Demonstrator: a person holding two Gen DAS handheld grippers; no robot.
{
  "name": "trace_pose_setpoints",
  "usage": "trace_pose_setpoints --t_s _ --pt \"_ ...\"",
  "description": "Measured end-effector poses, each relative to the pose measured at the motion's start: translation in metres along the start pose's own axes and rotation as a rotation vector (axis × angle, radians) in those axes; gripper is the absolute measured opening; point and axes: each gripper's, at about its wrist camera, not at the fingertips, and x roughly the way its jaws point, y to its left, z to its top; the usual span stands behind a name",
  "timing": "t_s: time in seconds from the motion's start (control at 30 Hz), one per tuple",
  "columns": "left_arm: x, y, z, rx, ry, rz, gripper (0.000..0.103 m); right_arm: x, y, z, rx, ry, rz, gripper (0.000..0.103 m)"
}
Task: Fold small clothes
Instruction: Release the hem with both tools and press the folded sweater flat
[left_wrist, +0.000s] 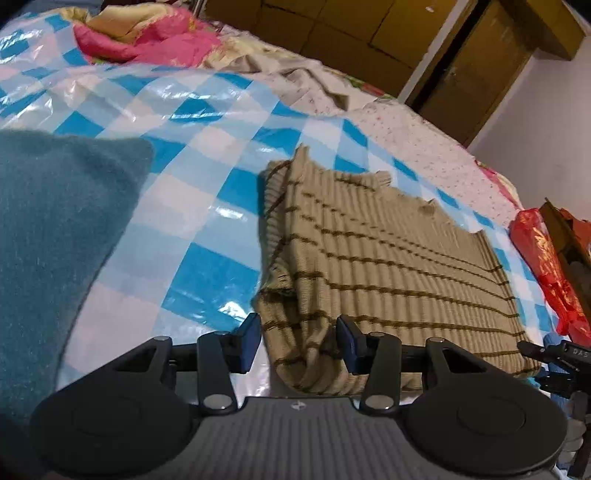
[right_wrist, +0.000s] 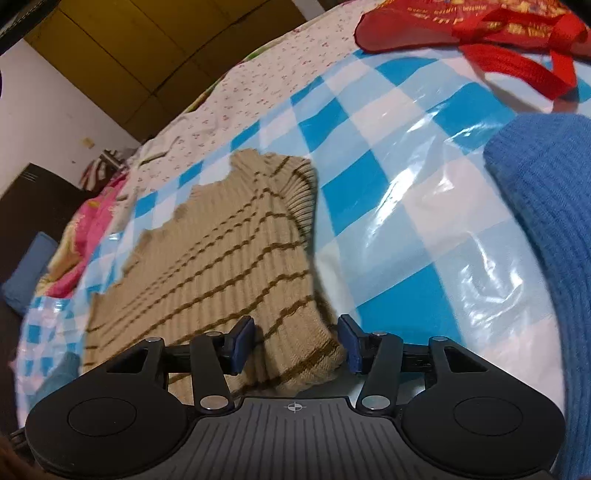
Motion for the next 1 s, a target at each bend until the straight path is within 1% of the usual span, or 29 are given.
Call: trace_pose_setpoints --t_s 0.07,0.13,0.27,0.3,0.37,0.4,0.43,0.53,0.63,0.8,1.0 --pt "0.003 -0.001 -0.001 0.007 0.011 0.007 0.055 0.0 -0.002 -0.005 -0.007 0.0 -0.002 0.049" --pt "0.01 0.0 -0.002 -0.002 0.038 0.013 0.055 0.0 -0.004 -0.006 0.011 -0.002 0.006 0.05" --pt "0.011 0.0 -0.003 -0.006 0.034 0.016 0.055 0.002 -0.005 -0.004 0.031 0.006 0.021 0.05" --pt "0.01 -0.001 -0.003 -0.002 0.033 0.013 0.054 0.002 -0.004 -0.004 0.021 0.008 0.014 0.048" --pt "0.009 -0.002 -0.003 0.006 0.043 0.001 0.053 0.003 -0.002 -0.005 0.007 0.018 -0.004 0.037" --pt "0.009 -0.002 -0.004 0.013 0.049 -0.003 0.05 0.003 -0.002 -0.005 0.007 0.028 -0.008 0.03" --pt "0.009 -0.003 -0.005 0.022 0.054 0.001 0.046 0.003 -0.002 -0.006 0.009 0.034 -0.007 0.025" --pt "0.009 -0.004 -0.005 0.042 0.069 0.007 0.038 0.002 0.002 -0.009 -0.016 0.04 -0.023 0.022" --pt "0.007 -0.002 -0.004 0.044 0.085 0.005 0.034 0.002 0.004 -0.008 -0.022 0.046 -0.035 0.021" --pt "0.003 0.003 -0.007 0.044 0.108 0.005 0.033 -0.002 0.005 -0.008 -0.034 0.062 -0.045 0.019" --pt "-0.011 0.003 -0.021 0.058 0.134 0.0 0.032 -0.022 0.005 -0.023 -0.06 0.089 -0.049 0.019"
